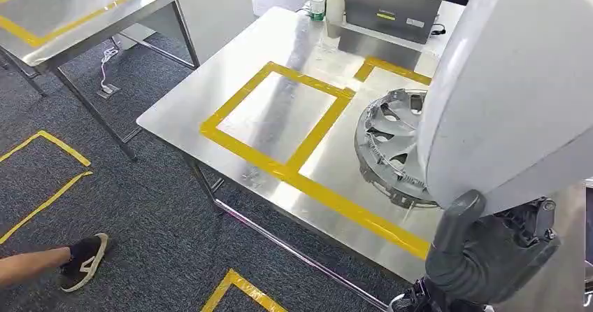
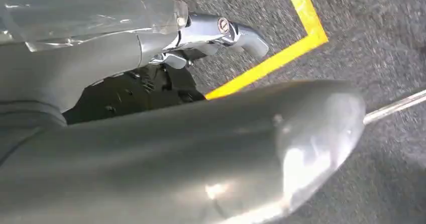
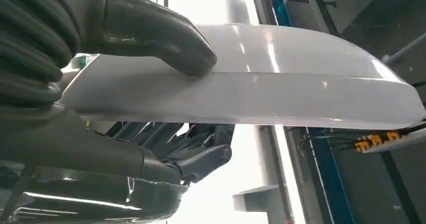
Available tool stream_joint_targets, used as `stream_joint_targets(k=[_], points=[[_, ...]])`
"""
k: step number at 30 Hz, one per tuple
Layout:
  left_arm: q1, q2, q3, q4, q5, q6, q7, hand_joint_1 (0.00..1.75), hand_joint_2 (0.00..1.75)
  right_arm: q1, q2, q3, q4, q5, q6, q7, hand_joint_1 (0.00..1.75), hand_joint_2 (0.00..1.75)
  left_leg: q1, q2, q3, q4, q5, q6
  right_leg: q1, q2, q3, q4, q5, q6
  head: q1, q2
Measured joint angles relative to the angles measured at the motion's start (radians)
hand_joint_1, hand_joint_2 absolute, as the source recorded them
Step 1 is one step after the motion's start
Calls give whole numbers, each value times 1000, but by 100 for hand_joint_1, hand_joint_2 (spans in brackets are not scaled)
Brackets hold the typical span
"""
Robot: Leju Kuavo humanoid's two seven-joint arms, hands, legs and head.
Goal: Take the parts from the cabinet and place them on the table.
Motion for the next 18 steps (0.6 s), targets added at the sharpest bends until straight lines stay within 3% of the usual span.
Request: stream_joint_targets(k=[1,2,4,8,11,13,18], points=[[-2,0,0,0,-1,0,-1,0,0,-2,0,0,0,2,0,0,175,175,-4,3,1,-18,-32,4,2,0,-7,1,-5,7,-1,0],[-1,-1,-1,0,-2,0,-1,0,0,-3,1,0,1,4,0,1,175,175,-4,3,8,-22,4,11,3,0,-11,-1,-10,15,0,0],[1,-2,-1,0,-2,0,-2,0,0,-6,2,0,1,10,0,0,175,175,0,2,9,-22,12,9,5,-3,-5,3,-14,-11,1,0],[0,-3,-2,0,-2,-2,-5,0,0,-8,1,0,1,10,0,0,175,175,-1,0,11,-22,4,16,6,-3,7,-18,-15,-8,0,0],[-1,-3,-2,0,-2,-2,-5,0,0,-8,1,0,2,10,1,0,175,175,-1,0,12,-22,0,20,6,-3,11,-24,-16,0,1,0],[-1,-3,-2,0,-2,-2,-5,0,0,-9,1,0,2,10,2,0,175,175,-1,0,12,-22,0,21,5,-3,12,-27,-14,15,0,0],[-1,-2,-2,0,-2,-1,-5,0,0,-16,2,0,9,18,18,0,175,175,-1,0,14,-22,0,21,6,-3,12,-28,-14,18,0,0]])
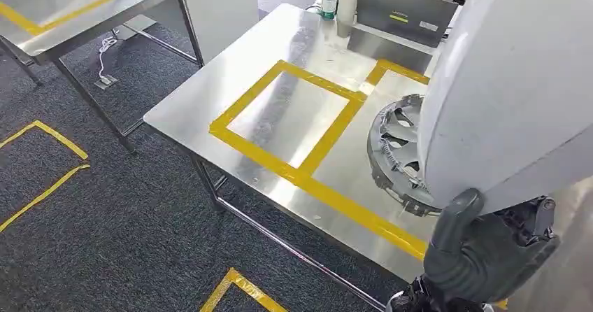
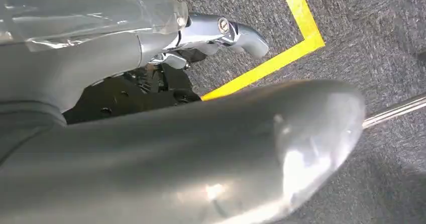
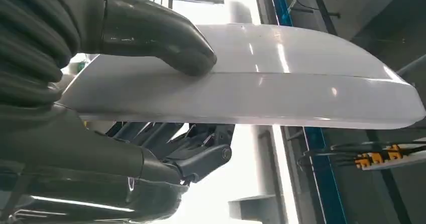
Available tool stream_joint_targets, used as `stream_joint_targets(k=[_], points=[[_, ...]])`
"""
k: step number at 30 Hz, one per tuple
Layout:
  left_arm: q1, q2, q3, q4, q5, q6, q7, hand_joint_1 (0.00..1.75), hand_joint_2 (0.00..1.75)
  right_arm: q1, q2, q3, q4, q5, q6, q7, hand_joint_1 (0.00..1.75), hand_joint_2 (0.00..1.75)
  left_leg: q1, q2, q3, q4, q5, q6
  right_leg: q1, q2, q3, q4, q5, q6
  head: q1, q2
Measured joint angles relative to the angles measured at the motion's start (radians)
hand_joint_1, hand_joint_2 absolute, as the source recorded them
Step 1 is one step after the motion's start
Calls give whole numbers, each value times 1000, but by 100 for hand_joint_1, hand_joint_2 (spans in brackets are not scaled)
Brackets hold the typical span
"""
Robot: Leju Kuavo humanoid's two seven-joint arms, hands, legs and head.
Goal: Take the parts from the cabinet and place them on the table.
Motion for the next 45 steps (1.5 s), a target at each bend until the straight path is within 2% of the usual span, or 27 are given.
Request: stream_joint_targets(k=[8,13,18,22,26,30,33,34,35,36,37,38,40,41,42,43,45], points=[[-1,-1,-3,0,-9,-1,0,0,0,-72,44,-70,111,61,128,5,175,175,0,0,7,-4,0,0,2,0,5,0,0,0,0,0],[-4,-1,-10,0,-17,-10,0,0,0,-233,59,-148,299,131,183,64,175,175,1,1,13,-6,0,-1,3,1,9,0,0,0,0,0],[-5,-1,-10,0,-18,-16,-2,0,0,-375,64,-202,517,160,195,79,175,175,1,0,13,-6,1,-1,3,0,10,0,0,0,0,0],[-5,0,-11,0,-19,-16,-2,0,0,-447,69,-223,637,170,196,82,175,175,1,1,13,-6,1,-1,2,0,10,0,0,0,0,0],[-5,2,-10,0,-19,-16,-2,0,0,-481,78,-228,703,179,196,84,175,175,1,1,13,-6,1,-1,2,0,10,0,0,0,0,0],[-4,3,-10,0,-16,-21,-3,0,0,-482,90,-227,713,184,197,69,175,175,1,1,13,-6,0,-1,2,0,9,0,0,0,0,0],[-4,6,-10,0,-4,-78,1,0,0,-479,97,-218,707,188,197,63,175,175,1,1,13,-6,0,-1,2,0,9,0,-1,0,0,0],[-5,9,-10,0,-1,-95,10,0,0,-477,103,-213,704,190,197,63,175,175,-1,0,4,-18,-15,14,-3,-1,29,1,12,11,-1,0],[-3,9,-10,0,-1,-96,22,0,0,-475,103,-211,703,191,196,63,175,175,-1,-2,13,-31,-17,19,-4,-1,17,15,35,21,-2,0],[-3,8,-10,0,-1,-95,34,0,0,-476,108,-209,699,191,195,63,175,175,1,-9,45,-45,-15,26,-5,-1,20,19,37,25,-2,0],[-1,9,-10,1,0,-90,43,0,0,-480,109,-206,699,191,195,65,175,175,6,-8,61,-59,-13,32,-6,-1,19,36,18,19,5,0],[-1,10,-10,0,1,-88,50,0,0,-489,109,-203,699,190,193,64,175,175,7,-7,68,-62,-13,35,-6,2,-1,75,-3,20,5,0],[-1,12,-9,1,2,-87,59,0,0,-494,109,-200,701,187,193,65,175,175,9,-7,75,-62,-22,32,-11,3,-95,220,-73,29,4,0],[1,12,-9,0,2,-87,61,0,0,-493,109,-200,704,186,193,67,175,175,10,-7,77,-61,-25,28,-14,3,-142,283,-94,30,5,0],[3,12,-9,0,2,-87,63,0,0,-490,109,-200,708,183,193,70,175,175,12,-9,83,-61,-30,23,-19,3,-173,310,-88,34,5,0],[6,12,-9,1,2,-87,66,0,0,-488,108,-200,711,183,193,70,175,175,14,-10,97,-60,-36,15,-25,3,-177,283,-52,39,4,0],[7,12,-9,1,0,-85,67,0,0,-488,108,-200,714,181,191,70,175,175,24,-13,123,-57,-54,-5,-40,2,-130,122,65,54,4,0]])
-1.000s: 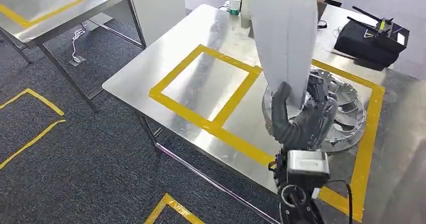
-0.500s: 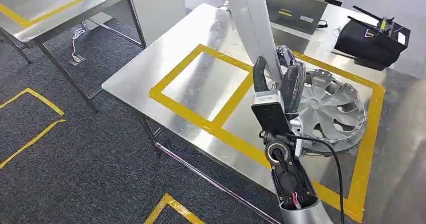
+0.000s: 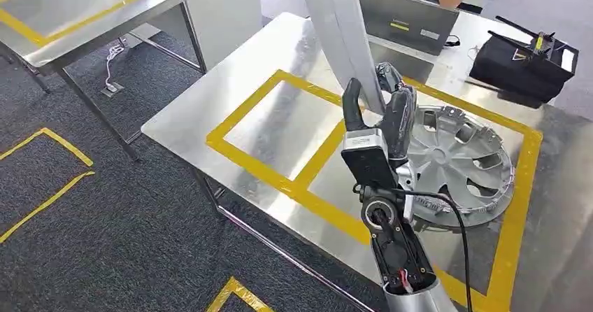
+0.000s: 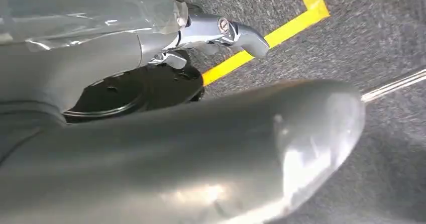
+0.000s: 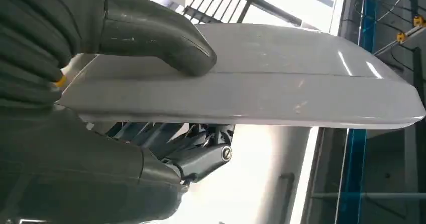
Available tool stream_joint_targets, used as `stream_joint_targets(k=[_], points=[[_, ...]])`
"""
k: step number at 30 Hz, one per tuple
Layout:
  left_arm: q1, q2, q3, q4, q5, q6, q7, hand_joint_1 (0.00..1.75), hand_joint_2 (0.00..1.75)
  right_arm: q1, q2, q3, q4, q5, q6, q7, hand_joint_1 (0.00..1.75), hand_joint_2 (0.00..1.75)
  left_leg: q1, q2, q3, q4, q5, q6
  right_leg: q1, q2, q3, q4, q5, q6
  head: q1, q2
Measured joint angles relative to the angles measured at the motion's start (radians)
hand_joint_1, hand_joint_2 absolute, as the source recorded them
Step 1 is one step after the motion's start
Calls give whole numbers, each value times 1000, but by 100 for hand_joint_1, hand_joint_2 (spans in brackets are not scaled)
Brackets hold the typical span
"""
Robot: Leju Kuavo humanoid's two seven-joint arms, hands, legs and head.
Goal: Take the parts from the cabinet and place them on the table.
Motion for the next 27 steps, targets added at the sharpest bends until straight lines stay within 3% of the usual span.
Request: stream_joint_targets(k=[1,2,3,4,5,7,8,9,11,12,13,14,15,16,17,18,19,20,21,24,27], points=[[1,2,0,0,0,2,0,0,0,3,-2,0,4,-2,-1,0,175,175,3,-1,8,4,-13,-13,-11,0,13,-75,40,10,2,0],[0,8,0,-1,1,14,1,0,0,10,-7,1,15,-3,-2,-1,175,175,2,-3,19,10,-12,-21,1,2,-6,-55,33,11,2,0],[0,8,0,0,-2,34,5,0,0,14,-8,2,18,-3,-3,-5,175,175,5,-4,-3,28,-14,-29,11,-5,2,-69,13,-14,5,0],[1,7,0,0,-8,67,8,0,0,21,-7,0,18,-5,-3,-5,175,175,8,-2,-8,31,-24,-37,15,0,-5,-54,15,-31,-4,0],[1,4,0,0,-11,91,5,0,0,19,-5,0,18,-6,-6,-6,175,175,10,3,1,30,-27,-43,19,1,-8,-47,5,-45,-2,0],[-5,3,-1,0,-17,105,-5,0,0,6,0,1,17,-5,-7,-11,175,175,12,8,-10,48,-25,-44,14,4,13,-56,2,-55,-6,0],[-9,3,-1,0,-19,107,-9,0,0,4,3,1,17,-5,-8,-11,175,175,11,11,-35,94,-28,-44,14,4,24,-63,-2,-62,-10,0],[-11,2,-1,0,-19,113,-11,0,0,3,3,1,17,-4,-8,-10,175,175,10,11,-80,166,-43,-47,17,4,35,-68,-7,-68,-11,0],[-9,2,-1,0,-20,116,-19,0,0,4,4,2,19,-2,-10,-7,175,175,3,11,-189,311,-90,-45,25,4,48,-69,-20,-79,-11,0],[-9,2,-1,0,-20,116,-21,0,0,4,4,2,20,-2,-11,-6,175,175,-2,11,-234,346,-91,-40,30,5,55,-69,-27,-82,-11,0],[-9,3,-1,0,-20,116,-22,0,0,4,4,2,22,-2,-11,-6,175,175,-8,11,-250,330,-62,-32,33,7,63,-70,-33,-84,-11,0],[-9,3,-1,0,-20,116,-23,0,0,4,5,2,24,-2,-12,-6,175,175,-17,11,-245,276,-10,-21,36,10,72,-71,-40,-85,-12,0],[-9,3,-1,0,-20,116,-24,0,0,4,5,2,26,-2,-13,-5,175,175,-28,10,-221,185,58,-8,38,12,82,-72,-47,-86,-12,0],[-9,4,-1,0,-20,116,-25,0,0,4,5,2,27,-2,-14,-5,175,175,-43,10,-193,90,123,13,40,13,89,-72,-53,-86,-12,0],[-11,11,-1,-1,-20,116,-25,0,0,5,5,2,29,-2,-14,-4,175,175,-52,15,-186,70,114,29,35,13,94,-80,-55,-85,-7,0],[-11,11,-2,0,-20,116,-27,0,0,5,3,2,33,-2,-15,-3,175,175,-57,7,-185,70,99,36,30,15,96,-85,-55,-82,-11,0],[-9,11,-1,0,-20,116,-29,0,0,5,4,1,37,-3,-15,2,175,175,-58,0,-159,52,103,48,28,14,94,-88,-59,-75,-22,0],[-8,12,-1,0,-20,116,-29,0,0,4,5,1,39,-2,-15,4,175,175,-58,1,-153,42,100,46,28,13,94,-91,-60,-71,-27,0],[-7,12,-1,0,-20,117,-29,0,0,1,5,0,42,-2,-15,8,175,175,-53,3,-150,35,114,31,33,13,99,-87,-57,-71,-25,0],[-10,9,-1,0,-21,115,-31,0,0,-26,7,0,66,8,-17,16,175,175,-49,3,-145,32,97,6,34,12,108,-101,-61,-65,-26,0],[-11,3,-2,0,-23,113,-32,0,0,-59,11,-2,108,15,-20,29,175,175,-48,3,-145,31,95,5,35,12,112,-110,-62,-64,-25,0]])
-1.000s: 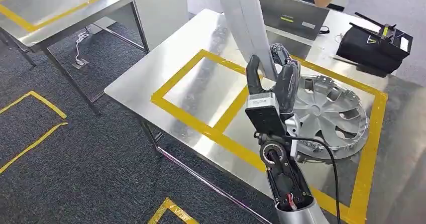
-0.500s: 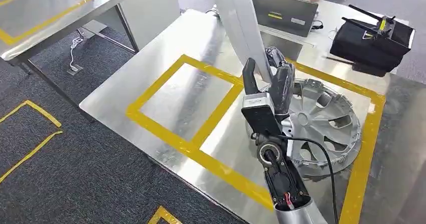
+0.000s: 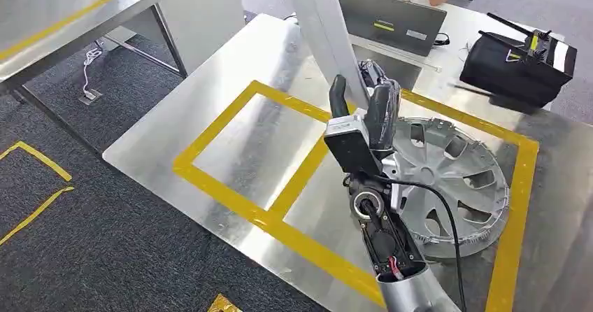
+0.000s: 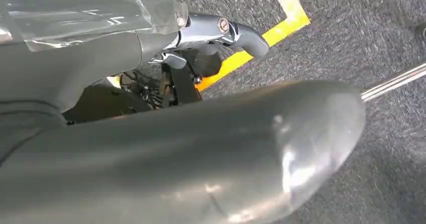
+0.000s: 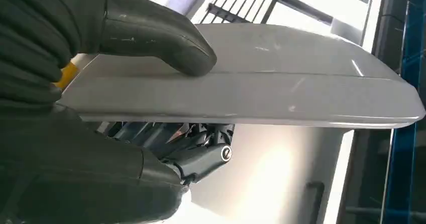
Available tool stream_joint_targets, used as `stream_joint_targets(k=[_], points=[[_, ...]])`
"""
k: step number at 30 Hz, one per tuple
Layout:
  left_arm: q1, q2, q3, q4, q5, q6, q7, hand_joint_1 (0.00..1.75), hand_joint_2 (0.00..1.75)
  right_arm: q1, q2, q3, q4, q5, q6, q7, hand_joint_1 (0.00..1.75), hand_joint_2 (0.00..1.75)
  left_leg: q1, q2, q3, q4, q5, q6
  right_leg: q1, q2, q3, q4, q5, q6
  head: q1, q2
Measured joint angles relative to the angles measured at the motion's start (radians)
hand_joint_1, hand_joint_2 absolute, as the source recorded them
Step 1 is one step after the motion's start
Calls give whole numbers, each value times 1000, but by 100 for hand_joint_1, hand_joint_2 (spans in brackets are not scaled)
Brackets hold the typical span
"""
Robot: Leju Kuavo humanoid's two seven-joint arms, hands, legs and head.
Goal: Take the parts from the cabinet and place them on the table.
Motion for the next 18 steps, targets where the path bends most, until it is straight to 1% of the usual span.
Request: stream_joint_targets(k=[3,5,8,11,13,18], points=[[0,0,0,0,-2,-2,-2,0,0,-40,3,-7,52,2,-6,10,175,175,0,0,1,0,0,1,0,0,3,-5,0,0,0,0],[-1,0,0,0,-2,-5,-2,0,0,-85,11,-19,116,9,-14,16,175,175,0,0,2,0,1,2,0,0,4,-5,1,1,0,0],[-2,0,-3,0,-7,-8,-2,0,0,-159,22,-31,226,32,-19,44,175,175,-1,0,3,1,3,5,-1,0,5,-6,4,5,-1,0],[-2,0,-8,0,-8,-8,-2,0,0,-203,32,-40,300,37,-22,50,175,175,-1,-2,3,2,4,7,-1,-1,6,-6,6,7,0,0],[-3,0,-10,0,-9,-8,-2,0,0,-236,40,-44,361,66,-27,84,175,175,-1,-1,3,3,4,7,-1,-1,8,-6,7,8,-1,0],[-4,-1,-13,0,-9,-10,-7,0,0,-354,58,-44,552,171,-27,228,175,175,-1,-1,5,3,4,7,-1,-1,9,-6,7,8,0,0]])
